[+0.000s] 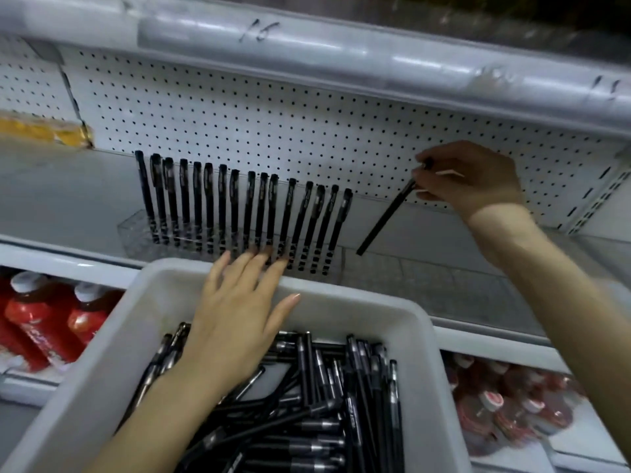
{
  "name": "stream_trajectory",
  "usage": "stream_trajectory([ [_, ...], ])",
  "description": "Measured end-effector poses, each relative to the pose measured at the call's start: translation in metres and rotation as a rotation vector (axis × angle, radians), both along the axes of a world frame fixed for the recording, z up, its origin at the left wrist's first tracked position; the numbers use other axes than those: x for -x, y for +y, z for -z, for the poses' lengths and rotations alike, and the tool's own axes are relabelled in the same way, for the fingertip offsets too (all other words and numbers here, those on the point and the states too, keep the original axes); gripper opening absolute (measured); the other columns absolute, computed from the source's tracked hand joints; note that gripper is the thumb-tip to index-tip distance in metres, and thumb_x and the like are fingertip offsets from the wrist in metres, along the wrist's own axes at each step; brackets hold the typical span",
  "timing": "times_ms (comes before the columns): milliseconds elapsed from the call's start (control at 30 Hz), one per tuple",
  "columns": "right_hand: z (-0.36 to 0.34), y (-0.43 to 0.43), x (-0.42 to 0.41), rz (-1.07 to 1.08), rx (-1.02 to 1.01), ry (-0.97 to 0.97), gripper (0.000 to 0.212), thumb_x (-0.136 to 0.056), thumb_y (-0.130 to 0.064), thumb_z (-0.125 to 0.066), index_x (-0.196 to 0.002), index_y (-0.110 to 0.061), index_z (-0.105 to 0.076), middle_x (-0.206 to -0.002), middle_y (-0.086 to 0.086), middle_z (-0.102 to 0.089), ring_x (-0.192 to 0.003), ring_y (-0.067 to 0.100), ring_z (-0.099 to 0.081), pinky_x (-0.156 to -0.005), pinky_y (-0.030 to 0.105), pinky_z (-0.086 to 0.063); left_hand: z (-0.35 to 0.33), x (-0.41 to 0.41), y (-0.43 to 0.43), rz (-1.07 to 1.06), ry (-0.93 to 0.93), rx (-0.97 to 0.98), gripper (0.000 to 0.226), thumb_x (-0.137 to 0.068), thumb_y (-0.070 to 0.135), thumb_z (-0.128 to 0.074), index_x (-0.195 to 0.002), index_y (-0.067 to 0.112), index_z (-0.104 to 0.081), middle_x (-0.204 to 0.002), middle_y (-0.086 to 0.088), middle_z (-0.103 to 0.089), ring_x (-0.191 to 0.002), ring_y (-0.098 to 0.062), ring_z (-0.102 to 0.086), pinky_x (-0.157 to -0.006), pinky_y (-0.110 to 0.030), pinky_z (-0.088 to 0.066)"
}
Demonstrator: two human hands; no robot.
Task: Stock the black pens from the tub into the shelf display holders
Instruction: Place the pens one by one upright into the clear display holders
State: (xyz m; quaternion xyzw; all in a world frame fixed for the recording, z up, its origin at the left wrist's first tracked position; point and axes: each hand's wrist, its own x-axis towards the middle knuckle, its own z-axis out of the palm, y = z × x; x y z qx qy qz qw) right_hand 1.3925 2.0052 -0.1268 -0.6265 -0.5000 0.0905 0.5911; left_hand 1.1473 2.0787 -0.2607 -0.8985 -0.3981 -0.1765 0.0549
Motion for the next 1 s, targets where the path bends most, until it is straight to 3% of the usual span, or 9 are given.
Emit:
stream_trajectory([
  [133,0.006,0.010,-0.003,0.017,0.019,-0.032,0.017,-0.079,0.001,-0.070,-0.090,-0.011,-0.067,-0.083,-0.005,-0.068,-0.073,0.005,-0.067,-0.069,0.019,-0.056,0.000,0.000,0.000,-0.005,-0.005,-0.008,0.064,-0.099,0.054,-0.014,-0.129,0.016,-0.055,-0.128,-0.008,-0.059,-0.125,-0.026,-0.049,-0.111,-0.042,-0.016],
  [267,0.008,0.014,-0.003,0.002,0.045,-0.034,0.022,-0.079,0.001,-0.070,-0.082,-0.020,-0.065,-0.084,0.001,-0.067,-0.073,0.006,-0.066,-0.070,0.020,-0.057,0.000,0.000,0.000,-0.007,-0.003,-0.011,0.064,-0.099,0.054,-0.014,-0.129,0.015,-0.056,-0.126,-0.009,-0.059,-0.123,-0.026,-0.051,-0.111,-0.041,-0.016],
  [367,0.011,0.019,-0.002,-0.019,0.080,-0.068,0.019,-0.078,0.001,-0.071,-0.085,-0.016,-0.066,-0.083,0.001,-0.068,-0.074,0.009,-0.067,-0.071,0.022,-0.057,0.000,-0.001,-0.001,-0.011,-0.004,-0.007,0.063,-0.099,0.054,-0.015,-0.129,0.016,-0.055,-0.126,-0.008,-0.060,-0.123,-0.026,-0.051,-0.111,-0.042,-0.016],
  [633,0.029,0.031,0.002,-0.048,0.191,-0.157,0.023,-0.074,-0.005,-0.076,-0.091,-0.018,-0.067,-0.084,-0.008,-0.066,-0.069,-0.004,-0.063,-0.072,0.010,-0.052,0.001,-0.001,-0.001,-0.014,0.000,-0.015,0.064,-0.099,0.054,-0.013,-0.129,0.016,-0.055,-0.126,-0.009,-0.059,-0.123,-0.026,-0.051,-0.111,-0.042,-0.016],
  [1000,0.040,0.039,-0.001,-0.074,0.255,-0.116,0.022,-0.075,-0.008,-0.077,-0.095,-0.010,-0.069,-0.082,-0.006,-0.068,-0.067,-0.003,-0.065,-0.065,0.009,-0.050,0.002,-0.002,-0.001,-0.012,-0.007,-0.020,0.064,-0.099,0.054,-0.015,-0.128,0.016,-0.056,-0.124,-0.009,-0.060,-0.122,-0.027,-0.052,-0.110,-0.042,-0.017],
])
